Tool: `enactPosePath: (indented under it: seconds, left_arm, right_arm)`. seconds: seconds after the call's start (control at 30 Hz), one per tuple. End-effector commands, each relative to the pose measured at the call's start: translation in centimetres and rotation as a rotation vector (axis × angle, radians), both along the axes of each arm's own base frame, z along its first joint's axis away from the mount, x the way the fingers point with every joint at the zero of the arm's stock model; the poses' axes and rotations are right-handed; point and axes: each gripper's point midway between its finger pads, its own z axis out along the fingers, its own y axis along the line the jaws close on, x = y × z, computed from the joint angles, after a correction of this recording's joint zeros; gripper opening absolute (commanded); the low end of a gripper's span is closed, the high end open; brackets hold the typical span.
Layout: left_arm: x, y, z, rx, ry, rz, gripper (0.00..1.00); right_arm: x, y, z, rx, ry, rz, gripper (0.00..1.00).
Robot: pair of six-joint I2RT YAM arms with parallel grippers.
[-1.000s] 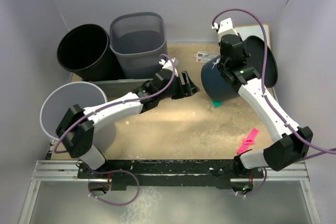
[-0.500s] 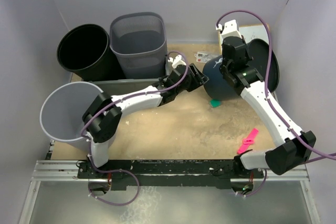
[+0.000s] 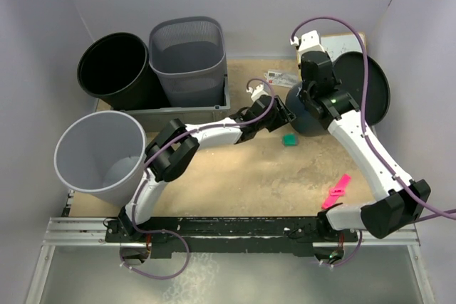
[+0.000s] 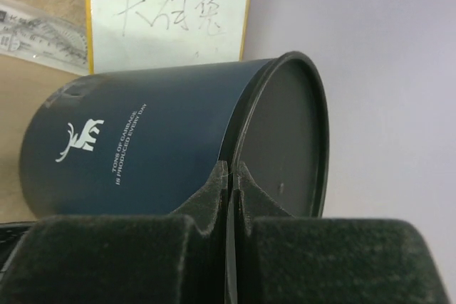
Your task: Turn the large container upside down
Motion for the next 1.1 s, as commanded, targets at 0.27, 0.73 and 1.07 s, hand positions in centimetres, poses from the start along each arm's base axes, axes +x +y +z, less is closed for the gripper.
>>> enactPosePath:
  seconds: [0.27,0.73,1.07]
  left_arm:
    - [-3.4,-6.4,1.0,-0.054,-0.022,-0.241,0.53]
    - [-6.5,-3.8,5.5,0.023,-0.121,-0.318,0.59]
    - [-12.1,4.4,9.5,0.218,-0.25,-0.373,0.68]
  right_arm:
    - [-1.4,-0.3,-3.3,-0.033,0.18,-0.017,0.0]
    - [-2.2,-0.7,-4.6,0.012,0.235,-0.104,0.31]
    - [-5.9,4.6,2.2,0.447,0.121,0.205,0.81]
